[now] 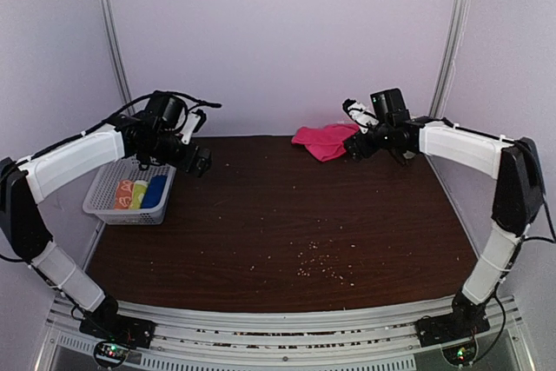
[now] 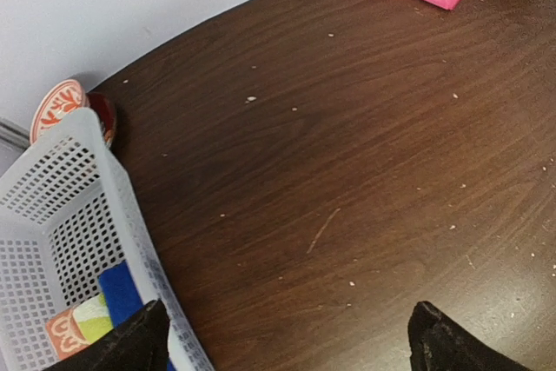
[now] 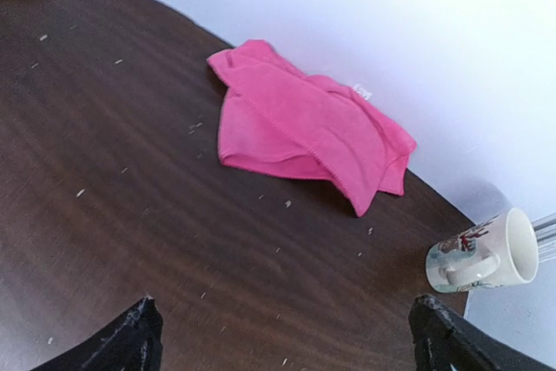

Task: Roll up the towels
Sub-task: Adjust the bin at the corner of the board.

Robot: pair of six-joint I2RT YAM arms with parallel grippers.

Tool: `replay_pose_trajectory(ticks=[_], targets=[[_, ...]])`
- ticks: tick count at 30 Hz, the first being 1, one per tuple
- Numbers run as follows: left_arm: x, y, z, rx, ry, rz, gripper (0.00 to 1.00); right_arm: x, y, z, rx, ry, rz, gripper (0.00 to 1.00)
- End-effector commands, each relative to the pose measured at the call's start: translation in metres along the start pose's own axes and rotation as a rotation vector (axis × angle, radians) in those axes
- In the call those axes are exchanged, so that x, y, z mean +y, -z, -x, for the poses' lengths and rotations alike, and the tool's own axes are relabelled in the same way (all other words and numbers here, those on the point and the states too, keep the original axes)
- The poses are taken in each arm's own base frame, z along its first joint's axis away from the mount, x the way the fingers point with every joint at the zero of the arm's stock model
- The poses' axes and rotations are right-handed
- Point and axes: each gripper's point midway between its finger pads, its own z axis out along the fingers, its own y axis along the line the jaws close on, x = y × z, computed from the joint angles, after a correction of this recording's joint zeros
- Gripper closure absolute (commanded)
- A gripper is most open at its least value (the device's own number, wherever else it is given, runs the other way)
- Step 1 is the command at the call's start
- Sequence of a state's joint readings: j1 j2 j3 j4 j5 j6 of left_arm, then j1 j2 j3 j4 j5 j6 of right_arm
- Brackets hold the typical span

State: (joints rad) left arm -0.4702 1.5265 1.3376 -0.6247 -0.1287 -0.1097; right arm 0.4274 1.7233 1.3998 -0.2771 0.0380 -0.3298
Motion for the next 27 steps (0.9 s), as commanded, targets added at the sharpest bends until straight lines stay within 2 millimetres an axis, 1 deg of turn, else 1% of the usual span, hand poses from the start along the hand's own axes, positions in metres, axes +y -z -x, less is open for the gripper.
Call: replay_pose_trajectory(ticks=[1, 2, 4, 6, 8, 11, 15, 17, 20, 23, 27], targets=[[-0.025, -0.002, 0.012, -0.041, -0.009, 0.028, 0.02, -0.036, -0.054, -0.001, 0.086, -0.112, -0.094, 0.00], [-0.031, -0.006, 0.008, -0.040, -0.018, 0.007, 0.02, -0.044, -0.067, 0.003, 0.088, -0.128, -0.112, 0.00], [-0.043, -0.010, 0.003, -0.054, -0.025, -0.051, 0.02, -0.052, -0.094, 0.004, 0.104, -0.148, -0.134, 0.00], [-0.051, -0.013, -0.002, -0.056, -0.015, -0.090, 0.02, -0.062, -0.116, 0.004, 0.118, -0.165, -0.168, 0.00], [-0.052, -0.018, -0.008, -0.050, -0.008, -0.092, 0.02, -0.069, -0.139, 0.000, 0.125, -0.186, -0.183, 0.00], [-0.045, -0.029, -0.017, -0.038, 0.014, -0.040, 0.02, -0.082, -0.159, -0.003, 0.105, -0.240, -0.210, 0.00], [-0.043, -0.056, -0.030, 0.028, 0.055, 0.001, 0.02, -0.092, -0.181, -0.018, 0.102, -0.283, -0.240, 0.00], [-0.040, -0.068, -0.035, 0.071, 0.069, 0.032, 0.02, -0.094, -0.190, -0.027, 0.099, -0.304, -0.240, 0.00], [-0.030, -0.084, -0.047, 0.127, 0.100, 0.064, 0.02, -0.099, -0.201, -0.038, 0.102, -0.351, -0.238, 0.00], [-0.016, -0.093, -0.059, 0.162, 0.153, 0.077, 0.02, -0.102, -0.209, -0.048, 0.101, -0.396, -0.217, 0.00], [0.005, -0.096, -0.070, 0.181, 0.191, 0.131, 0.02, -0.110, -0.218, -0.058, 0.101, -0.445, -0.199, 0.00]])
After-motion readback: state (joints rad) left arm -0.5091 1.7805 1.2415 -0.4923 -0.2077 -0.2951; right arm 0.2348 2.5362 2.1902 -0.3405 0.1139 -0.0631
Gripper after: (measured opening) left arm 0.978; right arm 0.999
